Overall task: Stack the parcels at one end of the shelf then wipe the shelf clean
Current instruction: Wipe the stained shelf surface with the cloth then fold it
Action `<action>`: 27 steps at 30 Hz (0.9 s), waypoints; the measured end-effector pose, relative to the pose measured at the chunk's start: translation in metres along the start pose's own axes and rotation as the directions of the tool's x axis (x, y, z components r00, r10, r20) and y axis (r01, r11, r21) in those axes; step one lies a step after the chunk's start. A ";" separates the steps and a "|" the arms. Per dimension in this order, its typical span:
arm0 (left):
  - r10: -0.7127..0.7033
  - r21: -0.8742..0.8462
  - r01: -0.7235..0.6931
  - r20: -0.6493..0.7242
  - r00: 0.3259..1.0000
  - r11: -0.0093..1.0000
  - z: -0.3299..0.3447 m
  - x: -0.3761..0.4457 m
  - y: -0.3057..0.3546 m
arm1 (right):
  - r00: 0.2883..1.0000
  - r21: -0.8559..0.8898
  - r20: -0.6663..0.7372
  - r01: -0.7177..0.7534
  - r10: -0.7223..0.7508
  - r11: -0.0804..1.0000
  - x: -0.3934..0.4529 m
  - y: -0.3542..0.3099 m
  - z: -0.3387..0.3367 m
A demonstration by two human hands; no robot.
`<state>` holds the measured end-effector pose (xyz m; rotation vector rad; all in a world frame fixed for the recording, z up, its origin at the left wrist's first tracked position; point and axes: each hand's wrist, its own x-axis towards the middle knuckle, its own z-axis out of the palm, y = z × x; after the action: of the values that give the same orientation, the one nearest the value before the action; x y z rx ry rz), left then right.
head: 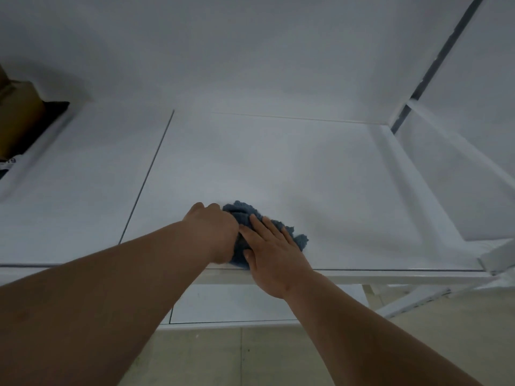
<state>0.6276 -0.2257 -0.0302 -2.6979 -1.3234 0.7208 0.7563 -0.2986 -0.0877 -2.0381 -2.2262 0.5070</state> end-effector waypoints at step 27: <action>-0.254 -0.155 0.243 -0.055 0.966 0.958 0.002 0.090 -0.097 | 1.000 -0.007 0.005 0.030 -0.030 1.000 0.136 0.013 -0.053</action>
<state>0.6027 -0.0958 -0.0428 -2.5643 -1.7180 0.5115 0.7687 -0.1544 -0.0638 -2.0060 -2.2604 0.5035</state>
